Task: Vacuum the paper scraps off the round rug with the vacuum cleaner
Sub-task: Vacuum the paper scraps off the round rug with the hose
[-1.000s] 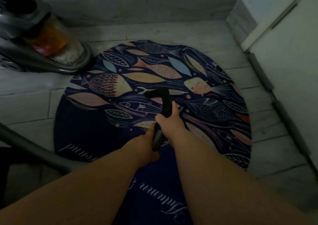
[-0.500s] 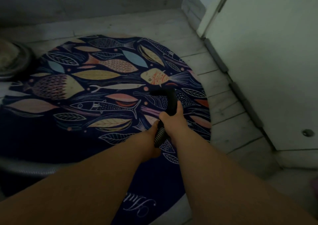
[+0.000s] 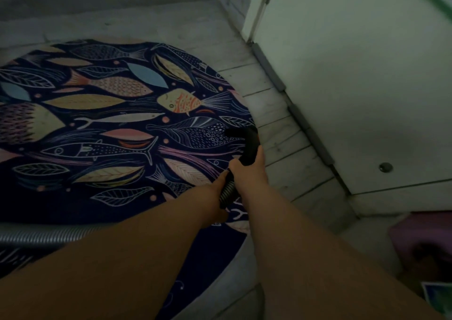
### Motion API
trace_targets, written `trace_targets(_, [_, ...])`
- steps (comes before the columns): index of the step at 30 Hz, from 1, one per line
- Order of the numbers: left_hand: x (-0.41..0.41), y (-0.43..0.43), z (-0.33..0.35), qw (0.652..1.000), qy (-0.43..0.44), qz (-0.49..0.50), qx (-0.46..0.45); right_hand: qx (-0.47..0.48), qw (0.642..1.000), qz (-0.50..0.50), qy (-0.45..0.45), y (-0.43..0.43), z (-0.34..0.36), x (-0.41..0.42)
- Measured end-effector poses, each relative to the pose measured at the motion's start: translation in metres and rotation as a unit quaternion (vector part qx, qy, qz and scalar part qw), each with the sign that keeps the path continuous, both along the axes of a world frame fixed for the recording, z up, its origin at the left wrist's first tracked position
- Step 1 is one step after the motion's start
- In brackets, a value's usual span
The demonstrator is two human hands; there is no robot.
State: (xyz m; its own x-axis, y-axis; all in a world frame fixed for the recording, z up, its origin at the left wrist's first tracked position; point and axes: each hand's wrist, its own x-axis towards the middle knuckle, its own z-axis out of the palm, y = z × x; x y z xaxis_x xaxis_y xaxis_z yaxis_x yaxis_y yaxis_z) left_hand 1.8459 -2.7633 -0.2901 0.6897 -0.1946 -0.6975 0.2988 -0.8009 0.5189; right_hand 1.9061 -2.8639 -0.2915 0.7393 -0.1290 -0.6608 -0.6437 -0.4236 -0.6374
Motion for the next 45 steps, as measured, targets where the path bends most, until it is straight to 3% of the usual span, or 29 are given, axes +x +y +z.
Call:
trace_targets(8, [-0.004,-0.024,0.0,1.0,0.006,-0.016,0.004,-0.01,0.999,-0.051,-0.009,-0.018,0.001,-0.01])
trace_targets(14, [-0.021,0.007,0.001,1.0,0.004,-0.001,0.009,0.017,0.998,-0.066,-0.006,0.006,-0.007,-0.023])
trace_targets(23, [-0.067,0.083,0.005,0.996,0.047,0.065,0.03,0.028,1.0,-0.001,0.014,0.086,0.0,-0.058])
trace_targets(45, [-0.194,0.24,0.01,0.973,0.036,0.227,0.019,0.029,0.985,0.171,0.025,0.27,0.004,-0.16])
